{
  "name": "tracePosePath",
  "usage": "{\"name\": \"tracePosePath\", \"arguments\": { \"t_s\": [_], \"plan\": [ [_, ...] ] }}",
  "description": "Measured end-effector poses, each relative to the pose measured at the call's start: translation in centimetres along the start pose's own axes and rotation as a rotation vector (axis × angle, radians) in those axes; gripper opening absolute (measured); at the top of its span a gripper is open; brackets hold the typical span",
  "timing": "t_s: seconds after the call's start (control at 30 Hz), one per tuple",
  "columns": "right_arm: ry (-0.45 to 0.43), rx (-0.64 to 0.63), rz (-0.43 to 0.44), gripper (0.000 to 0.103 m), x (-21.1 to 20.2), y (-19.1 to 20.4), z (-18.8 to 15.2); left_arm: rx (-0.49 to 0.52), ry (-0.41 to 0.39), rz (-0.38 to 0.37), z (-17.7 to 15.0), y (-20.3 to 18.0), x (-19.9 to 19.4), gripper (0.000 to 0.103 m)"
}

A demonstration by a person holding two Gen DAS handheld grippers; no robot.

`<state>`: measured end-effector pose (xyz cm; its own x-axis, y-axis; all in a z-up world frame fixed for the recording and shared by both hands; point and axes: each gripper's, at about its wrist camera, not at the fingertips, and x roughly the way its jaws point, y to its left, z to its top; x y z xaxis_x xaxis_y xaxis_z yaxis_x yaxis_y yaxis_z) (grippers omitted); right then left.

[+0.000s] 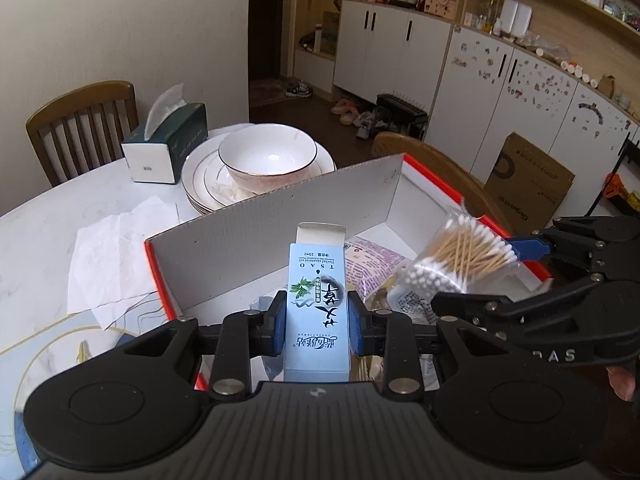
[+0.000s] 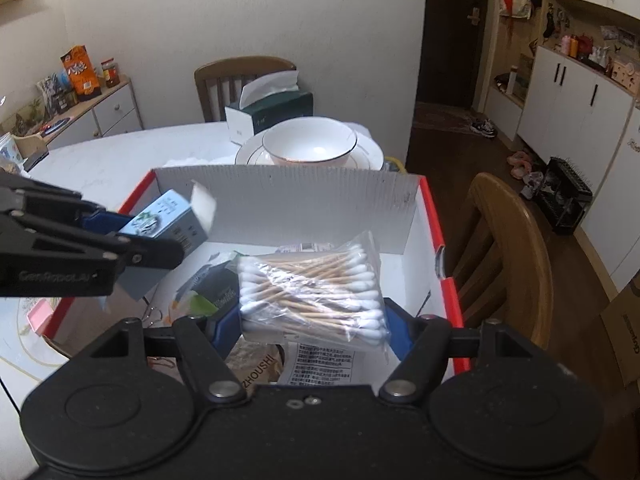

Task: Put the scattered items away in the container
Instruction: 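Lower the carton and cotton-swab pack into the box with both tools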

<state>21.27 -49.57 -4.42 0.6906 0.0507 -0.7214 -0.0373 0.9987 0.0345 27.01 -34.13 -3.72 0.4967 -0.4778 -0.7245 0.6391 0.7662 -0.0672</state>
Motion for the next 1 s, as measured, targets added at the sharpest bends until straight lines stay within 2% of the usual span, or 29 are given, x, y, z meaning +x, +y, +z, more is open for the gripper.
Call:
{"name": "tracePosePath", "arguments": {
  "t_s": [0.53, 1.0],
  "plan": [
    [0.073, -0.108, -0.009, 0.071, 3.4, -0.5, -0.3, 0.075, 0.096, 0.031, 0.9, -0.7, 5.6, 0.029],
    [0.096, -0.165, 0.012, 0.072, 4.6, 0.0, -0.5, 0.093, 0.119, 0.039, 0.1, -0.8, 6.8, 0.029]
  ]
}}
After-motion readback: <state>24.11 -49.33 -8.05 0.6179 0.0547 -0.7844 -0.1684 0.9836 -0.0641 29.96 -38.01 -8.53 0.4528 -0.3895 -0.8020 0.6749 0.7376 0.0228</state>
